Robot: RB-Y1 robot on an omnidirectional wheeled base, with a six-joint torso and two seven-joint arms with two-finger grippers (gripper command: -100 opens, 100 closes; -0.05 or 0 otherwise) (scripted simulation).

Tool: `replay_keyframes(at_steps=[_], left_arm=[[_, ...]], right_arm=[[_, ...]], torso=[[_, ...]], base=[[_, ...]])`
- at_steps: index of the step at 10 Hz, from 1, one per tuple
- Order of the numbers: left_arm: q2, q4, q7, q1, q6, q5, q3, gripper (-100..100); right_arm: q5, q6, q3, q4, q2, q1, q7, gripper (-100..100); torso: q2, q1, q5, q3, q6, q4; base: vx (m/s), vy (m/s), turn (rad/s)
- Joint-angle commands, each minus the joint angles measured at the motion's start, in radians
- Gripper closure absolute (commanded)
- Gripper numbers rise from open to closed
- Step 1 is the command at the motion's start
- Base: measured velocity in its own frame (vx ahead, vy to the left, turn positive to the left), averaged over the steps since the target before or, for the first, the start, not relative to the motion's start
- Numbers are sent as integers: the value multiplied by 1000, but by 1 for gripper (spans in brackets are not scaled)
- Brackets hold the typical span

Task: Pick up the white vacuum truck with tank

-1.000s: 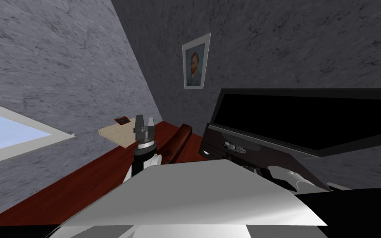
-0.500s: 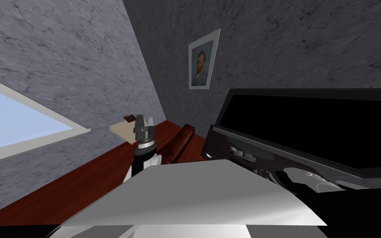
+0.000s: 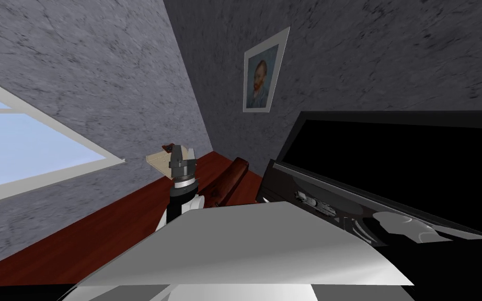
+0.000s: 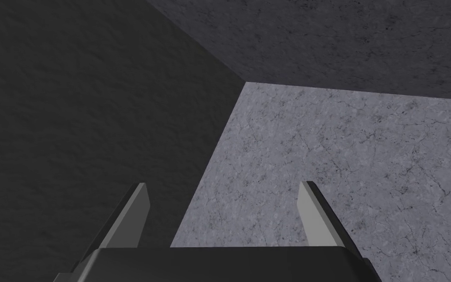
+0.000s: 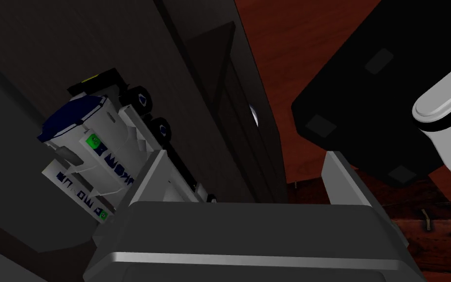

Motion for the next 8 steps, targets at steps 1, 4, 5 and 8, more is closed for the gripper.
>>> replay_keyframes(at_steps=[1,4,5,8], left_arm=[[0,0,0,0,0,0,0,0],[0,0,0,0,0,0,0,0],[0,0,0,0,0,0,0,0],[0,0,0,0,0,0,0,0]], right_arm=[[10,-13,9,49,-12,-5,13,-100],[32,-27,31,115,-30,-9,30,-100],[32,-27,31,115,-30,-9,30,-100],[41,-39,46,127,7,-10,39,-100]], torso=[[0,0,0,0,0,0],[-3,-1,0,-2,-1,-1],[-7,-2,0,-4,-2,-1],[-6,-6,-2,-4,-1,-1]], base=[[32,5,140],[76,-19,195],[101,-50,154],[81,-74,179]])
